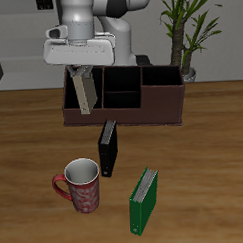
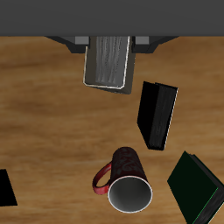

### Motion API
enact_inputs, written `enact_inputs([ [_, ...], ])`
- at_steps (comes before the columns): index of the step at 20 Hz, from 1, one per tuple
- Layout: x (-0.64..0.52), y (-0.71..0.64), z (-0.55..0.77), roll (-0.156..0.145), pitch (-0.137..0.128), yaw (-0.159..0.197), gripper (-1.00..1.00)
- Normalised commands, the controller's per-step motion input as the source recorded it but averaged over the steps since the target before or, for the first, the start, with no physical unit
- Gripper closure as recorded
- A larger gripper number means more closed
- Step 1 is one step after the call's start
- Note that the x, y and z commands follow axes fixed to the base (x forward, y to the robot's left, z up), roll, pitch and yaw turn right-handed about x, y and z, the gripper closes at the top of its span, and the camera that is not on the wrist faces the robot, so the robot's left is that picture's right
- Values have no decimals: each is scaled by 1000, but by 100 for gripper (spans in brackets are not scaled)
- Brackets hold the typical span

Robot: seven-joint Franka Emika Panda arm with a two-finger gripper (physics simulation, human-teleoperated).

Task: Place the yellow book into the back desk caddy's right compartment

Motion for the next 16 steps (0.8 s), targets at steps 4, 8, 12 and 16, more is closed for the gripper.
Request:
enact_inputs([
  [4,-478,191,531,24,-72,8,100],
  [8,-495,281,245,58,-35,70,100],
  [12,-265,119,49,6,22,9,100],
  [16,-363,138,94,-13,11,-42,100],
])
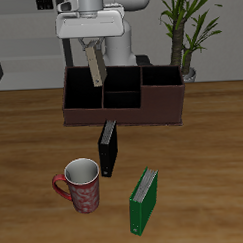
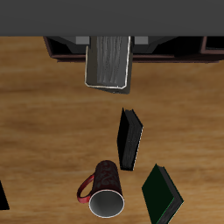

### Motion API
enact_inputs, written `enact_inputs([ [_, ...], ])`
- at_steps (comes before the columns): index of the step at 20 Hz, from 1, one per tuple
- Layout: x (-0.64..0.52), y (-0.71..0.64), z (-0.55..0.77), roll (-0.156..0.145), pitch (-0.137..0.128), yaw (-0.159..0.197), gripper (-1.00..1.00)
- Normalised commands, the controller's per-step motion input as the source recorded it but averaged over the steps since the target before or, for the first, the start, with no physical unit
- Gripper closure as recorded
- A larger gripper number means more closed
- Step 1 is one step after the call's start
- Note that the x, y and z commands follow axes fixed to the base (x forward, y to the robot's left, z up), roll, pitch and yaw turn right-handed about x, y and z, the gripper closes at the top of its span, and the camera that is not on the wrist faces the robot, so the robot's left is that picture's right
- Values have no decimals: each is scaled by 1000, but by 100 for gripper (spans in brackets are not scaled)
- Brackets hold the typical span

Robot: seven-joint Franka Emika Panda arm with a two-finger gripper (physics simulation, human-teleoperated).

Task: Place the yellow book into the back desk caddy's right compartment

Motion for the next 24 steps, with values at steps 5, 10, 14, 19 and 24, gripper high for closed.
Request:
enact_inputs([
  [5,-381,212,199,-20,-28,15,100],
  [10,-289,190,211,-2,-25,2,100],
  [14,-226,333,136,8,-10,-13,100],
  [19,-55,335,-25,-45,39,-18,100],
  [24,-91,554,-49,35,27,39,100],
])
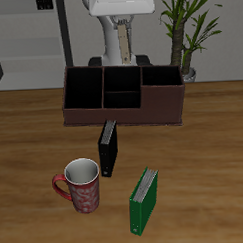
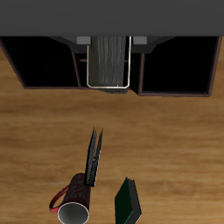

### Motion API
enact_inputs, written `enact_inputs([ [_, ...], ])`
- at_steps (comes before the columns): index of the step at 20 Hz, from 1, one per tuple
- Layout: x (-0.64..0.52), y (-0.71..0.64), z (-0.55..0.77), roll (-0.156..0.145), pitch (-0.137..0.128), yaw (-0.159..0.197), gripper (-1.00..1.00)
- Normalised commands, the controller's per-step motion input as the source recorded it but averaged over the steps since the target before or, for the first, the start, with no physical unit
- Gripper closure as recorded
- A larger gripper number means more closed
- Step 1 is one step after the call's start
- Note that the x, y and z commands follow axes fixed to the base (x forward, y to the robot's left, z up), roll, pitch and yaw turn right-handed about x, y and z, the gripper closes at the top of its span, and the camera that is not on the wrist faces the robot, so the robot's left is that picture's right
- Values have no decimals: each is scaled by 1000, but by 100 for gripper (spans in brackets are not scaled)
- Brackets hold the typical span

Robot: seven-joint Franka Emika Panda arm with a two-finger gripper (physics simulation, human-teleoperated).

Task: Place the yellow book into the back desk caddy's right compartment

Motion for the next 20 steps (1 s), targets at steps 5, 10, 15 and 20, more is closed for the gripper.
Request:
enact_inputs([
  [5,18,413,-36,21,19,8,100],
  [10,36,550,-104,58,35,20,100],
  [15,-1,409,-14,43,9,19,100],
  [20,-24,322,-38,50,12,11,100],
])
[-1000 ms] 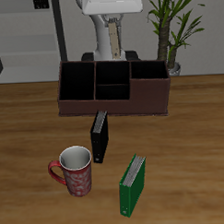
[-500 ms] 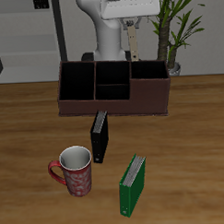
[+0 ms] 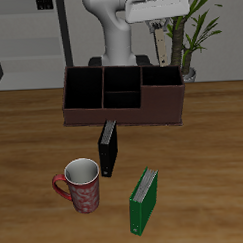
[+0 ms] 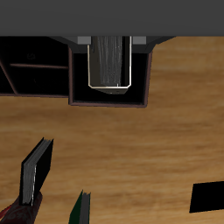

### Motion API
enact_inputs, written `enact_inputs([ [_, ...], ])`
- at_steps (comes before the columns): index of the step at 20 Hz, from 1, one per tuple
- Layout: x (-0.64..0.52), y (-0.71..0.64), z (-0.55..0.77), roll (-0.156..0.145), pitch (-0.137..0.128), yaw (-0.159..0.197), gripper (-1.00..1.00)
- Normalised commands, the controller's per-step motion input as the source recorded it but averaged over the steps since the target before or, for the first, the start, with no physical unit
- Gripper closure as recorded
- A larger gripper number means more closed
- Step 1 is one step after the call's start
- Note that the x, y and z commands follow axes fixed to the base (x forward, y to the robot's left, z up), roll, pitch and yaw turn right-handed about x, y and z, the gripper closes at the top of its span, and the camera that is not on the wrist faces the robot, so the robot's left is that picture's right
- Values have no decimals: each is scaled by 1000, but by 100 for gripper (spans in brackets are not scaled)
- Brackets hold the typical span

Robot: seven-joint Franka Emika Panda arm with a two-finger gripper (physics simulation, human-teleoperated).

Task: Place the yellow book into the back desk caddy's right compartment

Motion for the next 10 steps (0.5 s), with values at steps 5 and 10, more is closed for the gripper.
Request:
enact_inputs([
  [5,72,31,-29,-8,6,-7,100],
  [10,115,-66,-109,-8,20,-15,100],
])
